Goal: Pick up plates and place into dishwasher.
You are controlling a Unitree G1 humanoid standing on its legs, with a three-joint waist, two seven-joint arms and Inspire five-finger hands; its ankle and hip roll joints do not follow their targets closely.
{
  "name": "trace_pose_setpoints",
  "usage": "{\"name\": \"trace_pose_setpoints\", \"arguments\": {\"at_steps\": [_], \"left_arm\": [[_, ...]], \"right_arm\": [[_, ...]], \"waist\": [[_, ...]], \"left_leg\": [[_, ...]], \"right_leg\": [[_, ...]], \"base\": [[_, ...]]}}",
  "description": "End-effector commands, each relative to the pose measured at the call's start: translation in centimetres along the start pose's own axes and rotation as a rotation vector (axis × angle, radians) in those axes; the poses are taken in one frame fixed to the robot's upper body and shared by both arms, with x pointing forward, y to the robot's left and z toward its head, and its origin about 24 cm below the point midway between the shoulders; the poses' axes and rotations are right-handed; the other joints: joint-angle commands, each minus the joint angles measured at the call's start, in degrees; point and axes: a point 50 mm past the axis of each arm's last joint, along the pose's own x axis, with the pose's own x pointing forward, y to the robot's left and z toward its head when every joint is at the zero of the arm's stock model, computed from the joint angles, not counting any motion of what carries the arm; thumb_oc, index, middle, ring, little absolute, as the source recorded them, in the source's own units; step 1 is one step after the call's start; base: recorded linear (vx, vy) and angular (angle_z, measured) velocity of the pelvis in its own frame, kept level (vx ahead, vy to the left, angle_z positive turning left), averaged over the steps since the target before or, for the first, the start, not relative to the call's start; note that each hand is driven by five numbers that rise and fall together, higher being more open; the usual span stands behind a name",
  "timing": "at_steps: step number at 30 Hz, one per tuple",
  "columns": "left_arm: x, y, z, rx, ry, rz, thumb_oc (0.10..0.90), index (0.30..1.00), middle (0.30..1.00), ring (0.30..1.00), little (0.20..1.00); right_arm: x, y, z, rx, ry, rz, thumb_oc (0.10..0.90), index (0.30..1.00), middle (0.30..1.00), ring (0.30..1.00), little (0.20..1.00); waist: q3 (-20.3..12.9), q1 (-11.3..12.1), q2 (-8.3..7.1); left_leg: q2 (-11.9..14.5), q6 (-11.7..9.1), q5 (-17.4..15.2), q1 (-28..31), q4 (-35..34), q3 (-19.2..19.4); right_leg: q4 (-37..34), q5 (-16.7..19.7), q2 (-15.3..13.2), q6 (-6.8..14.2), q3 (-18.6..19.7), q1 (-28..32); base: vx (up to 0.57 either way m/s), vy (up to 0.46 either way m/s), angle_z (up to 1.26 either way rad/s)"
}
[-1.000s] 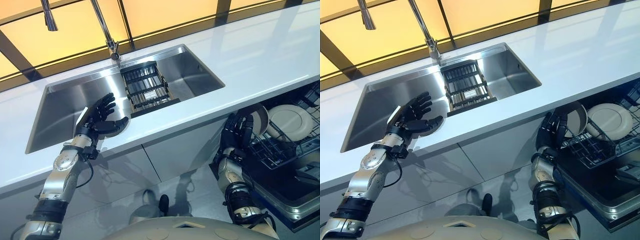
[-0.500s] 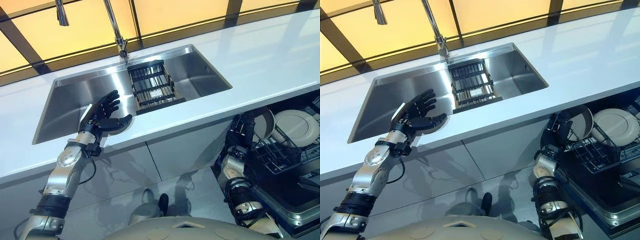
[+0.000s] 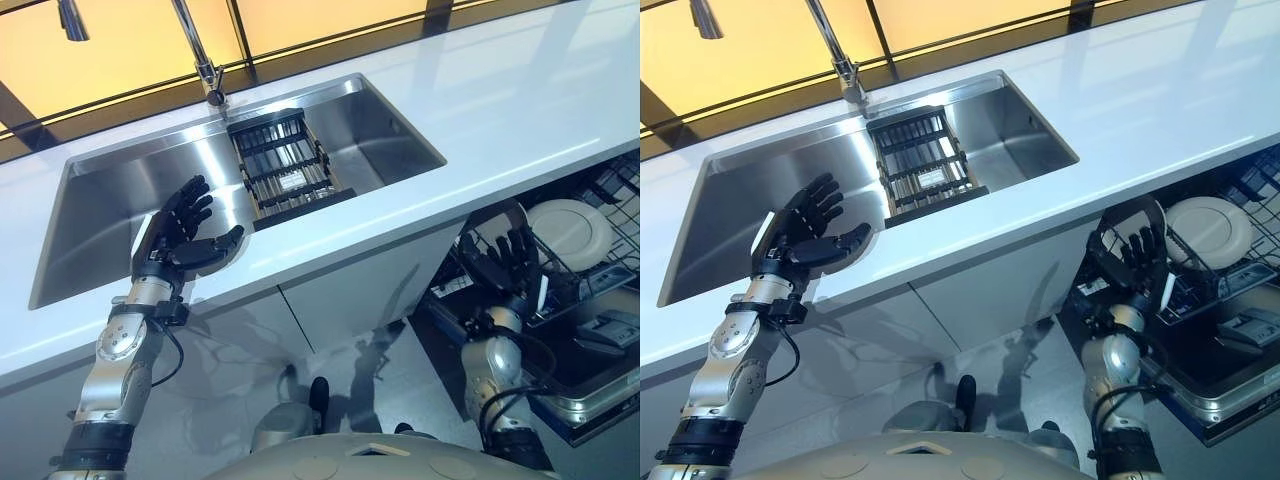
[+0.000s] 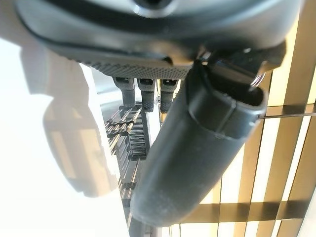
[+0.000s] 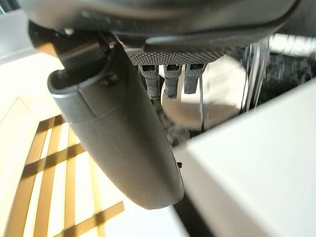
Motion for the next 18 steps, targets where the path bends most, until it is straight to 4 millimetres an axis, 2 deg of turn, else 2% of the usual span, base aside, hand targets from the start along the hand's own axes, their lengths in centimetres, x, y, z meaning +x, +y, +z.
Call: {"name": "trace_pose_setpoints", "arguments": {"at_steps": [1, 3, 4, 7, 12, 18], "left_arm": [[0.3, 1.2, 1.1, 0.057, -0.027, 0.003, 0.800, 0.900, 0.900, 0.900, 0.900], [0.4, 1.5, 1.3, 0.060, -0.029, 0.006, 0.800, 0.900, 0.900, 0.900, 0.900], [0.5, 1.7, 1.5, 0.062, -0.032, 0.012, 0.800, 0.900, 0.900, 0.900, 0.900], [0.6, 2.1, 1.8, 0.062, -0.034, 0.015, 0.800, 0.900, 0.900, 0.900, 0.900], [1.0, 2.2, 2.1, 0.066, -0.032, 0.010, 0.800, 0.900, 0.900, 0.900, 0.900], [1.1, 2.7, 2.0, 0.069, -0.028, 0.020, 0.800, 0.900, 0.900, 0.900, 0.900]], "right_arm": [[1.4, 2.1, 4.2, 0.178, -0.232, 0.127, 0.800, 0.900, 0.900, 0.900, 0.900], [1.6, 0.7, 4.1, 0.204, -0.235, 0.048, 0.800, 0.900, 0.900, 0.900, 0.900], [1.7, -0.8, 4.0, 0.228, -0.247, -0.036, 0.800, 0.900, 0.900, 0.900, 0.900], [1.8, -2.5, 3.9, 0.257, -0.268, -0.151, 0.800, 0.900, 0.900, 0.900, 0.900], [1.9, -3.8, 4.0, 0.201, -0.327, -0.325, 0.800, 0.900, 0.900, 0.900, 0.900], [2.1, -6.6, 5.0, 0.246, -0.408, -0.564, 0.800, 0.900, 0.900, 0.900, 0.900]], "waist": [[-2.6, -1.7, -3.39], [-2.5, -2.2, -3.50], [-2.5, -2.5, -3.54], [-2.5, -2.9, -3.55], [-2.6, -2.9, -3.41], [-2.4, -2.6, -3.19]], "left_leg": [[-3.6, 2.4, -12.1, 5.3, 1.5, 3.6], [-3.5, 2.4, -12.2, 5.4, 1.5, 3.9], [-3.4, 2.4, -12.4, 5.5, 1.5, 4.2], [-3.4, 2.5, -12.8, 5.5, 1.8, 4.4], [-3.4, 2.6, -12.8, 5.5, 2.0, 4.6], [-3.4, 2.7, -13.0, 5.1, 2.3, 4.6]], "right_leg": [[1.8, 2.9, 0.5, 2.6, 1.9, -7.7], [1.9, 3.0, 0.6, 2.8, 2.1, -7.9], [2.1, 3.1, 0.6, 3.0, 2.5, -8.1], [2.1, 3.3, 0.6, 3.3, 3.1, -8.4], [2.4, 3.5, 0.6, 3.4, 3.6, -8.8], [3.1, 3.4, 0.4, 3.6, 3.7, -9.2]], "base": [[-0.05, -0.049, -0.10], [-0.06, -0.050, -0.13], [-0.06, -0.049, -0.12], [-0.04, -0.031, -0.13], [-0.01, -0.011, -0.09], [0.02, 0.008, -0.05]]}}
